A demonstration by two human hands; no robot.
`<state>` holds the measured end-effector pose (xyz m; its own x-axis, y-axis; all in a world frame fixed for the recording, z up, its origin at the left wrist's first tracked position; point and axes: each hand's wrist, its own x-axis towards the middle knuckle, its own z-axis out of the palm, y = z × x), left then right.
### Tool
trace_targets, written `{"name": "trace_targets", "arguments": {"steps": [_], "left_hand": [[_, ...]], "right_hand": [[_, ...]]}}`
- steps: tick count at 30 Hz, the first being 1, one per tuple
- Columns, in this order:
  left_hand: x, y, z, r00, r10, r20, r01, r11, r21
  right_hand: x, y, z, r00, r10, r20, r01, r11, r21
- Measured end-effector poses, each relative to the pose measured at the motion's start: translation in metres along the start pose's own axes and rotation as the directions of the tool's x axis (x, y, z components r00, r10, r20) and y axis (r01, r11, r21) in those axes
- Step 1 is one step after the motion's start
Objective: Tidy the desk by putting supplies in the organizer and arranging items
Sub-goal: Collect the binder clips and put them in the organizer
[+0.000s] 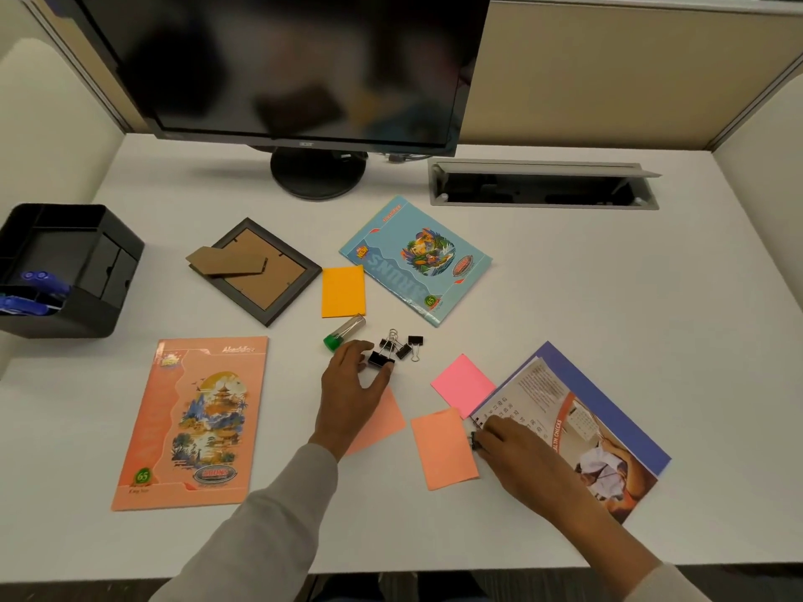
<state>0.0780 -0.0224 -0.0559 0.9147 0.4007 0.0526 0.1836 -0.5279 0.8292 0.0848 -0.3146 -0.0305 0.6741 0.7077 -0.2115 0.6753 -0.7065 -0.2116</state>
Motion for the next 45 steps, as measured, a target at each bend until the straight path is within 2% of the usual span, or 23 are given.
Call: {"name": "trace_targets", "arguments": {"steps": [5, 13, 18, 21, 24, 27, 32, 38, 45], "left_hand": [[0.001, 0.000, -0.001, 1.000, -0.020, 0.006, 0.020, 0.999, -0.029], [0.002, -0.001, -0.003, 0.999, -0.032, 0.011, 0.033, 0.999, -0.039], [0.002, 0.000, -0.003, 0.999, -0.037, 0.015, 0.038, 0.998, -0.041], [0.003, 0.001, -0.003, 0.999, -0.037, 0.013, 0.037, 0.998, -0.042], [0.005, 0.004, -0.003, 1.000, -0.027, 0.011, 0.027, 0.999, -0.039], [0.008, 0.007, -0.003, 1.000, -0.023, 0.016, 0.023, 1.000, -0.004], [0.014, 0.017, -0.003, 1.000, -0.007, 0.021, 0.007, 1.000, 0.031], [0.022, 0.023, -0.002, 0.999, -0.017, 0.038, 0.015, 0.998, 0.063], [0.035, 0.023, 0.003, 0.984, -0.091, 0.152, 0.070, 0.988, 0.134]], "right_hand": [[0.006, -0.006, -0.006, 0.999, 0.031, 0.008, -0.030, 0.999, -0.043], [0.009, -0.007, -0.020, 0.992, 0.066, 0.104, -0.075, 0.994, 0.083], [0.018, 0.002, -0.052, 0.986, 0.079, 0.145, -0.089, 0.994, 0.068], [0.029, 0.006, -0.076, 0.993, 0.086, 0.085, -0.092, 0.994, 0.057], [0.054, 0.006, -0.086, 0.995, 0.098, -0.027, -0.091, 0.978, 0.187], [0.085, 0.003, -0.077, 0.986, 0.114, -0.121, -0.071, 0.946, 0.316], [0.131, -0.016, -0.056, 0.968, 0.155, -0.200, -0.070, 0.924, 0.376], [0.156, -0.031, -0.038, 0.961, 0.207, -0.183, -0.118, 0.907, 0.404], [0.160, -0.036, -0.021, 0.958, 0.251, -0.137, -0.168, 0.881, 0.442]]}}
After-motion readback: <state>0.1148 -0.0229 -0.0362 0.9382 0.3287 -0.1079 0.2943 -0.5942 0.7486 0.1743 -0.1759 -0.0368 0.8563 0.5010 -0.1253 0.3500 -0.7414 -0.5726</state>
